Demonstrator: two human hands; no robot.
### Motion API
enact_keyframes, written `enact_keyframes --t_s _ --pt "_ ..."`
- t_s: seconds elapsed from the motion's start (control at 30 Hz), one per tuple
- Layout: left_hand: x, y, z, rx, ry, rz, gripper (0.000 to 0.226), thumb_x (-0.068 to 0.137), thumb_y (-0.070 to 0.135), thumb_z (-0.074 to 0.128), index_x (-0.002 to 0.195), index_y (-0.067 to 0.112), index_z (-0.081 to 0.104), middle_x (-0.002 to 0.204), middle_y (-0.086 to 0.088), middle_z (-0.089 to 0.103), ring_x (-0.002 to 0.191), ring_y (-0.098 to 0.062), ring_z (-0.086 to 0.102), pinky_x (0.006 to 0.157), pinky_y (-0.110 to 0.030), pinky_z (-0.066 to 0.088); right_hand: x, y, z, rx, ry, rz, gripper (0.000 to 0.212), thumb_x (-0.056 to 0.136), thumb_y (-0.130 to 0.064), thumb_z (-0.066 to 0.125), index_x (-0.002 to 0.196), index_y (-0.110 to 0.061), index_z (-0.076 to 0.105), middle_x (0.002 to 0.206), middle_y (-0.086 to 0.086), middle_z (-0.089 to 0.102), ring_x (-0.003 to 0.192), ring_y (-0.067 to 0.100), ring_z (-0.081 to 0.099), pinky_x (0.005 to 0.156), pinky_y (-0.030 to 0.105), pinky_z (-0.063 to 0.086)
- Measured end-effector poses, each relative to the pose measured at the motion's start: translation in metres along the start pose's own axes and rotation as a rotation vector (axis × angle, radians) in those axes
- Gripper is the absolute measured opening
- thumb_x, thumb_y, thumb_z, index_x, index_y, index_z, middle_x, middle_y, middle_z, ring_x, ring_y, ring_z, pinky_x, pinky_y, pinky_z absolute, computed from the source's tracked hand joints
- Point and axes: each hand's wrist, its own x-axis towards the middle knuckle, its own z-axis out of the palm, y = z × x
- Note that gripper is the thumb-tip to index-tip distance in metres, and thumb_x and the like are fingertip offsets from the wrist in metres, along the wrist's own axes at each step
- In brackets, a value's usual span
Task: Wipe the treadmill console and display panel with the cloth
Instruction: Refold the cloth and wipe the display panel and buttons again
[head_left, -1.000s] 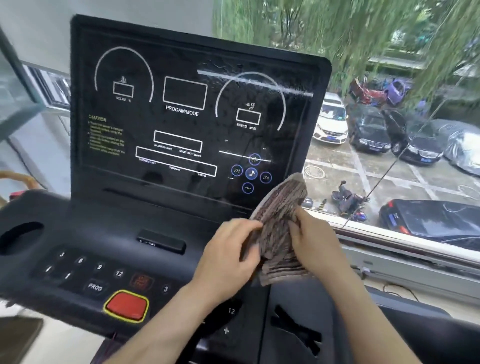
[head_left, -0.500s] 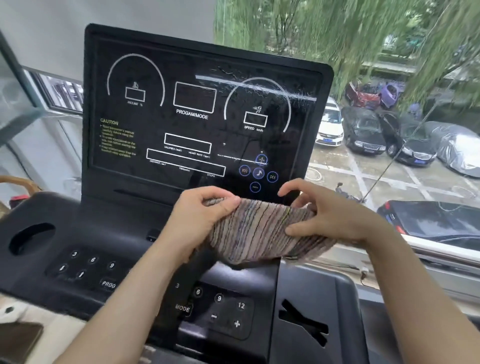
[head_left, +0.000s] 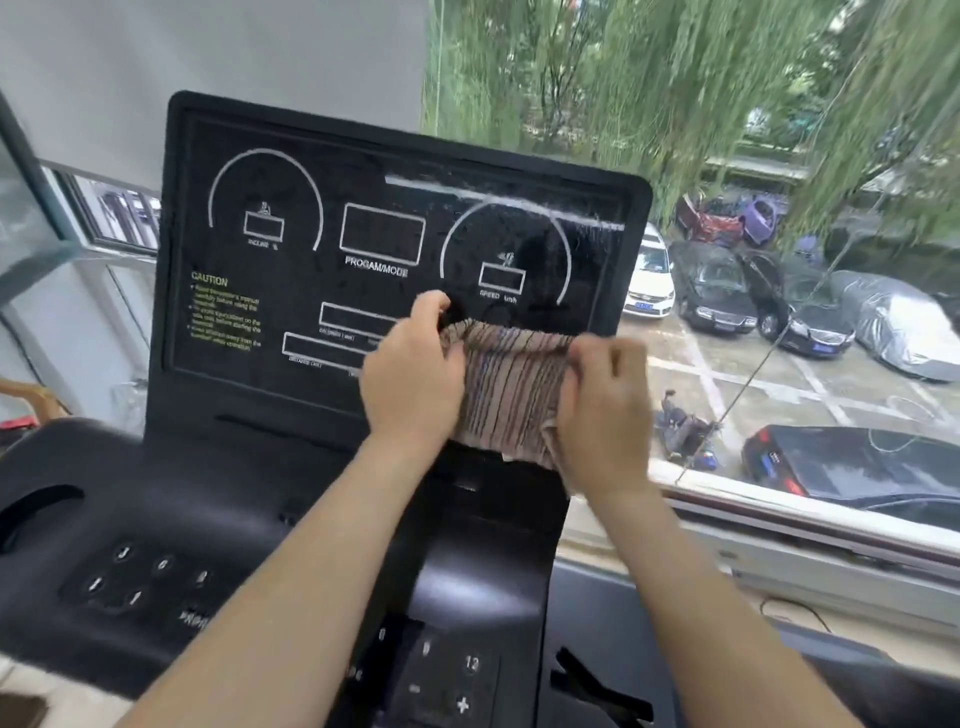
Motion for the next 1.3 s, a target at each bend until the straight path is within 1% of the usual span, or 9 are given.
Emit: enact_keyframes --t_s 0.1,0.17,0.3,0.47,0.6,0.7,0.83,0.93,1.3 --pt "-0.032 -0.006 0.029 -0.067 -0.013 0.173 0.041 0.085 0.022 0.066 0.123 0.014 0.056 0.118 -0.010 0.060 0.107 -0.031 0.057 0.089 -0.045 0.049 -0.045 0.007 0.029 -0.188 -0.179 -0.118 0.054 0.090 -0.027 0.059 0.135 0.000 0.051 0.144 0.029 0.038 0.134 0.043 0.036 0.111 0.052 0.032" --pt "-0.046 -0.013 0.050 0.065 -0.035 0.306 0.047 0.090 0.033 0.057 0.133 0.013 0.054 0.141 -0.013 0.049 0.126 -0.032 0.043 0.107 -0.043 0.038 -0.056 0.010 0.037 -0.262 -0.269 -0.151 0.067 0.092 -0.036 0.049 0.147 -0.001 0.034 0.155 0.027 0.022 0.145 0.041 0.018 0.117 0.053 0.018" --pt "-0.003 -0.004 0.066 0.195 -0.052 0.420 0.055 0.103 0.037 0.029 0.151 0.010 0.026 0.158 -0.017 0.020 0.143 -0.035 0.023 0.115 -0.048 0.024 0.000 0.009 0.044 -0.302 -0.223 -0.195 0.061 0.098 -0.033 0.035 0.150 -0.002 0.028 0.157 0.025 0.017 0.147 0.038 0.012 0.118 0.051 0.011" --pt "0.104 0.039 0.051 0.127 0.055 0.338 0.056 0.102 0.036 0.028 0.153 0.014 0.020 0.160 -0.011 0.015 0.148 -0.027 0.010 0.118 -0.039 0.005 0.113 -0.006 0.042 -0.367 -0.100 -0.204 0.059 0.104 -0.037 0.027 0.155 -0.012 0.014 0.161 0.021 0.003 0.149 0.034 0.000 0.120 0.045 -0.001" --pt "0.043 0.012 0.056 0.145 -0.065 0.362 0.057 0.103 0.036 0.023 0.154 0.016 0.007 0.162 -0.005 0.000 0.149 -0.019 -0.006 0.120 -0.037 0.006 0.046 -0.002 0.045 -0.343 -0.162 -0.243 0.065 0.099 -0.032 0.043 0.155 -0.010 0.017 0.160 0.023 0.003 0.149 0.034 -0.004 0.120 0.046 -0.003" --pt "-0.006 -0.012 0.063 0.198 -0.109 0.366 0.058 0.102 0.039 0.026 0.153 0.019 0.007 0.162 -0.003 0.001 0.149 -0.019 -0.003 0.117 -0.037 0.009 -0.007 0.011 0.039 -0.377 -0.225 -0.339 0.065 0.096 -0.037 0.042 0.152 -0.008 0.027 0.159 0.022 0.009 0.149 0.034 0.003 0.121 0.045 0.003" --pt "0.024 0.002 0.059 0.180 -0.096 0.392 0.057 0.102 0.041 0.022 0.153 0.022 0.007 0.162 0.000 0.000 0.148 -0.016 -0.007 0.117 -0.034 0.005 0.033 0.011 0.035 -0.445 -0.214 -0.392 0.066 0.098 -0.046 0.036 0.153 -0.011 0.026 0.158 0.023 0.013 0.147 0.037 0.010 0.119 0.046 0.005" --pt "0.079 0.021 0.050 0.139 -0.033 0.410 0.057 0.103 0.041 0.023 0.154 0.023 0.007 0.162 -0.001 -0.001 0.148 -0.017 -0.007 0.115 -0.031 -0.003 0.089 0.000 0.036 -0.441 -0.152 -0.332 0.066 0.098 -0.048 0.031 0.154 -0.015 0.021 0.159 0.025 0.009 0.147 0.038 0.007 0.118 0.047 0.003" --pt "0.108 -0.001 0.032 0.208 0.041 0.430 0.054 0.103 0.040 0.027 0.153 0.023 0.019 0.161 -0.004 0.014 0.149 -0.021 0.008 0.117 -0.030 0.006 0.114 -0.037 0.051 -0.459 -0.204 -0.312 0.072 0.096 -0.046 0.038 0.155 -0.015 0.011 0.159 0.027 -0.005 0.147 0.043 -0.007 0.117 0.051 -0.003"
